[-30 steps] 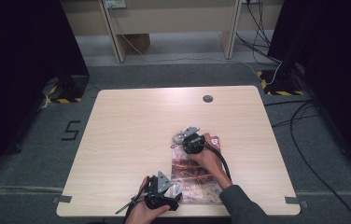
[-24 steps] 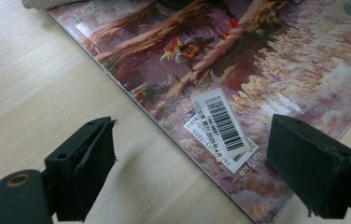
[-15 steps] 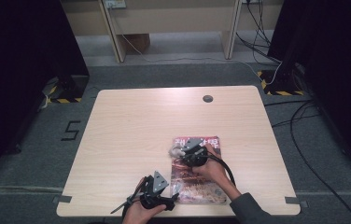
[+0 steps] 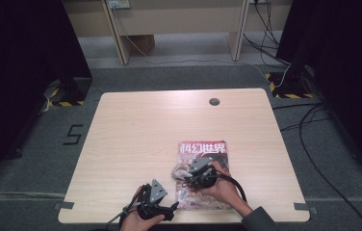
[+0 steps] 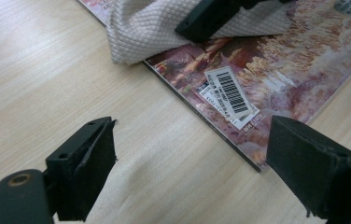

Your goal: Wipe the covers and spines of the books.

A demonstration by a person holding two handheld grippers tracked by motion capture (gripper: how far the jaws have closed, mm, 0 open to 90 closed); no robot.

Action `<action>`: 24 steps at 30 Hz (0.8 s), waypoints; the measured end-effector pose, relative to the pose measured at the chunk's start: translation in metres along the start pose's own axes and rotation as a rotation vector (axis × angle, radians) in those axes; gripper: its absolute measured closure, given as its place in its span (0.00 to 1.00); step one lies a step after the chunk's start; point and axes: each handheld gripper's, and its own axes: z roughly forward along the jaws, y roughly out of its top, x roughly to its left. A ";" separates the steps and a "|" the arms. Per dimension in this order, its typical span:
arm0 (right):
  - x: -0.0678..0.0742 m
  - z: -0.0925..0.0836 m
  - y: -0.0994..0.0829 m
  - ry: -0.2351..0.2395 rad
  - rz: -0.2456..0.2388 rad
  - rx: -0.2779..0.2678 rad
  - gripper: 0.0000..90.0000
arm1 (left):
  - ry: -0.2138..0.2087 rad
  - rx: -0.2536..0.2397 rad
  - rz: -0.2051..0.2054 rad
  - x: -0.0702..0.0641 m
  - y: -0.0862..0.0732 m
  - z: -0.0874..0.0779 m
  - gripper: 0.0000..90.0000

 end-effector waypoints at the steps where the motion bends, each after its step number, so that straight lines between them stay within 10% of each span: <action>1: 0.003 -0.001 -0.001 0.002 -0.004 -0.001 0.83 | 0.002 -0.002 -0.002 0.000 -0.001 -0.001 0.17; 24: 0.053 -0.020 -0.018 0.112 -0.082 -0.013 0.83 | 0.007 -0.015 -0.006 -0.002 -0.011 -0.017 0.17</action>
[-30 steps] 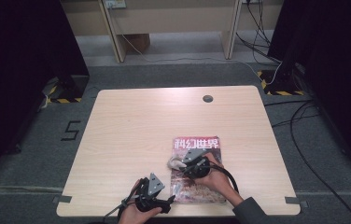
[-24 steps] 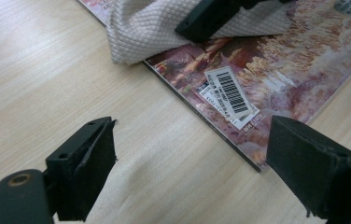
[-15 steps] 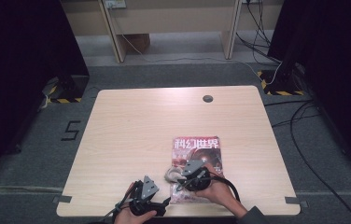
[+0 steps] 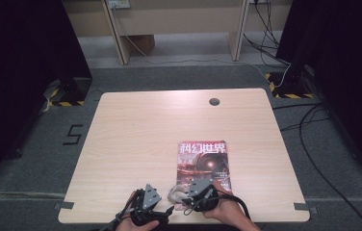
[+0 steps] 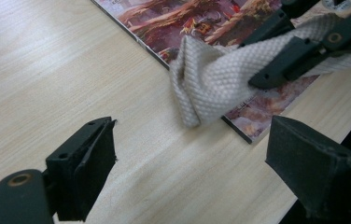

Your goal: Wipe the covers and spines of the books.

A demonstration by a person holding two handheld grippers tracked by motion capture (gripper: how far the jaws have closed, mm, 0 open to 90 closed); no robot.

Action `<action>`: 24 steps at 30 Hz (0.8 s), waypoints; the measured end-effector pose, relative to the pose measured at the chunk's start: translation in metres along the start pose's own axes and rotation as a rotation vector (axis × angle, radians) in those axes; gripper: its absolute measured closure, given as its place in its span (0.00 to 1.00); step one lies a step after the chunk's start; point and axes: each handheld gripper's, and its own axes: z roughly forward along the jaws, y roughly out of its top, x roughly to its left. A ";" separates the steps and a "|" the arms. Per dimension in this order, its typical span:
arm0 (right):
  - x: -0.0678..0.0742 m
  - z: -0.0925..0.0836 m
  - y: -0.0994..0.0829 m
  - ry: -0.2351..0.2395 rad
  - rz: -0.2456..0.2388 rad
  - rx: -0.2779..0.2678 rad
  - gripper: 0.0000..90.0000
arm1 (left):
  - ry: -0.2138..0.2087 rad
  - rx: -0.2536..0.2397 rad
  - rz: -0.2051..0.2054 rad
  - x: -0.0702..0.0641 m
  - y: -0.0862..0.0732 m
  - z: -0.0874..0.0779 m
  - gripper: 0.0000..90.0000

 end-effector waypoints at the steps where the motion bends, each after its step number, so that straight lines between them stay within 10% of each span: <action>1: 0.002 0.000 -0.001 0.003 -0.006 -0.004 0.83 | 0.000 0.000 0.000 0.000 0.000 0.000 0.17; 13: 0.009 -0.010 -0.010 0.044 -0.015 -0.001 0.83 | 0.003 0.006 -0.002 0.002 -0.002 0.000 0.17; 24: -0.013 -0.033 -0.035 -0.030 0.069 0.013 0.83 | 0.003 0.016 0.004 0.001 -0.003 0.001 0.17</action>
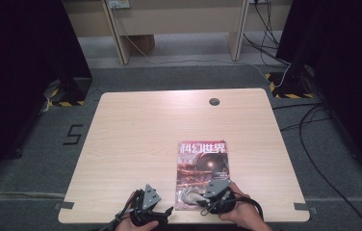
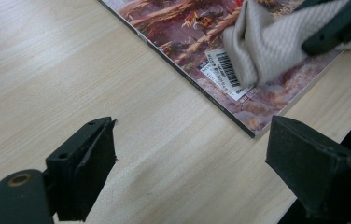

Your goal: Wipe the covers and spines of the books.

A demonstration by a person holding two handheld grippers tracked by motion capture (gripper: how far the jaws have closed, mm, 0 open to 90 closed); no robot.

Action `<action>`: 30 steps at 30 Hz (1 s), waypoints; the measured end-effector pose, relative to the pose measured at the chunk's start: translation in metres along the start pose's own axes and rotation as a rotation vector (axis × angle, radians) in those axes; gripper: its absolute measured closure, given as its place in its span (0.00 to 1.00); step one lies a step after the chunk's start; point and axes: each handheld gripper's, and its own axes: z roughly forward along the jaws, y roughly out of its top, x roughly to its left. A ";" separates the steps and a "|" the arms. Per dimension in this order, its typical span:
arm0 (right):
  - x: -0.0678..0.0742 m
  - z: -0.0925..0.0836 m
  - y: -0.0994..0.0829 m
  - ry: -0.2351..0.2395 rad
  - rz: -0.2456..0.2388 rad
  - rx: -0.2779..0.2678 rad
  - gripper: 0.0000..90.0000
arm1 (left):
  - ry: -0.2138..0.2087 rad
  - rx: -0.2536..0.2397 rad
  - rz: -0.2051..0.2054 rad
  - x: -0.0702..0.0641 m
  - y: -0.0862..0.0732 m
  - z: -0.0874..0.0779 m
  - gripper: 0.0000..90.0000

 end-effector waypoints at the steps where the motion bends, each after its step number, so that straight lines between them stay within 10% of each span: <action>1: -0.004 -0.003 -0.003 -0.012 0.017 0.000 0.83 | 0.000 0.003 0.004 0.000 0.000 0.000 0.17; 30: -0.075 -0.062 -0.045 -0.325 0.229 -0.048 0.84 | -0.003 0.024 0.021 -0.001 -0.001 0.004 0.17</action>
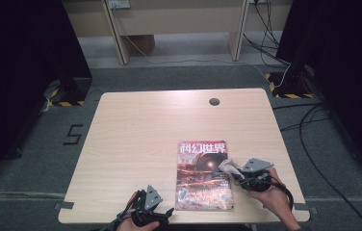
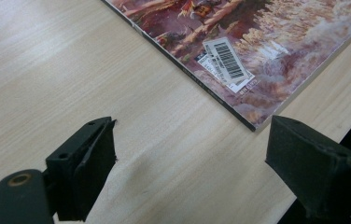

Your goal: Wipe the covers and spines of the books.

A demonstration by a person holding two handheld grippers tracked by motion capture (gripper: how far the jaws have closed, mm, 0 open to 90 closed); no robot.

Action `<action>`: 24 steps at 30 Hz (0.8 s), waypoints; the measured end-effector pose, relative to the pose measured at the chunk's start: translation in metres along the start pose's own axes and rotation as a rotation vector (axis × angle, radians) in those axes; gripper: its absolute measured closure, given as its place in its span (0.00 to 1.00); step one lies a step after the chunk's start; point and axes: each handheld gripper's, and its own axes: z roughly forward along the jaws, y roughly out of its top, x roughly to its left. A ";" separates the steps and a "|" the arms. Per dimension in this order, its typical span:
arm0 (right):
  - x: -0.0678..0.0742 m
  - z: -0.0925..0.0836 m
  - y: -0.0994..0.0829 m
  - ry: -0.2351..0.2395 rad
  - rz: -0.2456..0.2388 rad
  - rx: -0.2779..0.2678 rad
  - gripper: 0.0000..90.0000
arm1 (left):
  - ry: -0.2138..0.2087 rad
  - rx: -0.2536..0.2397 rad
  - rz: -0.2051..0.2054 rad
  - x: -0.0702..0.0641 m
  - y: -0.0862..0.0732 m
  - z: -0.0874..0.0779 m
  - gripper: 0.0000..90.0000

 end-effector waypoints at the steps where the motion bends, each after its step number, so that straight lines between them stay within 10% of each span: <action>1: -0.005 -0.002 -0.001 -0.010 0.012 -0.004 0.84 | 0.001 -0.001 0.000 0.000 0.000 0.000 0.17; 11: -0.044 -0.014 -0.016 -0.119 0.090 0.001 0.83 | 0.001 0.006 0.011 -0.001 0.000 0.001 0.17; 24: -0.056 -0.001 -0.034 -0.139 0.106 0.115 0.78 | 0.002 0.011 0.013 -0.002 0.000 0.001 0.17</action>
